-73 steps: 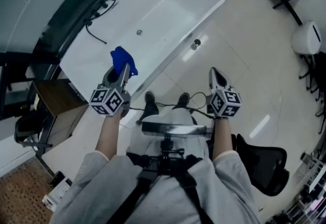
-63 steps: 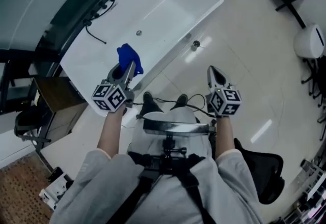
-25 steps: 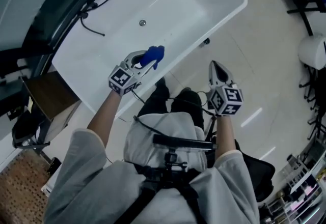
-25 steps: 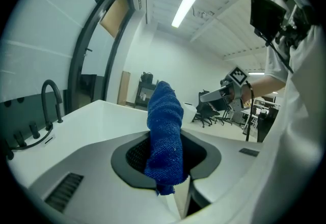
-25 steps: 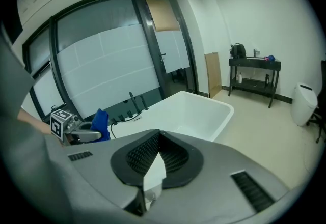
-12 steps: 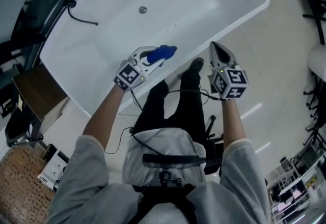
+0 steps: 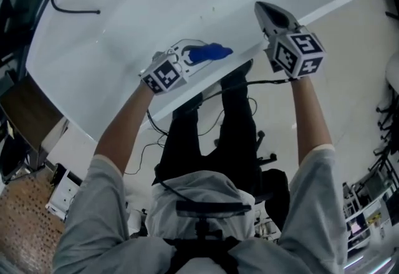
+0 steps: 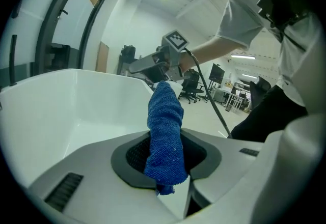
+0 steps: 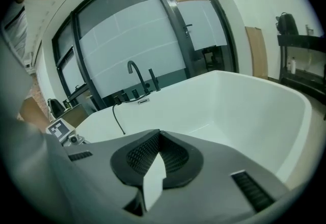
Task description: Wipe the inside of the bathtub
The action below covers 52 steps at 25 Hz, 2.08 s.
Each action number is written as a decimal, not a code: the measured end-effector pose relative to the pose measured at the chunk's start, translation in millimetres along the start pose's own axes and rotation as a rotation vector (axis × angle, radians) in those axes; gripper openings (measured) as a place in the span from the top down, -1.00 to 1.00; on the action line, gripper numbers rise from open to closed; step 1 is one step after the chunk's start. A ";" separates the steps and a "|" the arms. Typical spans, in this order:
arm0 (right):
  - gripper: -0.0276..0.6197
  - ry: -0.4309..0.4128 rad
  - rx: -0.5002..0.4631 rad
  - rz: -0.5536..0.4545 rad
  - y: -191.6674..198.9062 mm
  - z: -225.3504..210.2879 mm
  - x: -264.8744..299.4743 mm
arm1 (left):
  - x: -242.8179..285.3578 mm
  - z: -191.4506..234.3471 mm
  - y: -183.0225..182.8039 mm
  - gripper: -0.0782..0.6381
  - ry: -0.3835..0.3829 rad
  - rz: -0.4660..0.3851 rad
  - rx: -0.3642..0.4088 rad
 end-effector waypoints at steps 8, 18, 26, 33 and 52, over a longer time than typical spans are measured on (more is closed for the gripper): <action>0.89 -0.106 -0.065 0.050 -5.6 -29.6 64.5 | 46.8 12.0 25.4 0.44 0.156 0.046 0.083; 0.89 -0.157 -0.070 0.022 -2.6 -60.4 103.8 | 88.3 11.0 35.9 0.44 0.276 0.071 0.105; 0.89 -0.118 -0.050 -0.032 -8.2 -96.2 99.8 | 123.0 35.4 21.8 0.45 0.238 0.074 0.111; 0.89 -0.105 -0.035 -0.086 -22.4 -108.7 92.3 | 154.9 52.7 0.4 0.45 0.241 0.081 0.147; 0.89 -0.129 0.001 -0.114 -29.3 -111.2 133.2 | 110.7 27.5 63.8 0.47 0.284 0.165 0.185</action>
Point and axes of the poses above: the fingertips, and each gripper's own axes: x forward along the fingers, z to its left, y out of its underside, the point moved 6 cm from there along -x, backward along the fingers, and after that the axes turned 8 degrees about z, right-handed, at the moved point
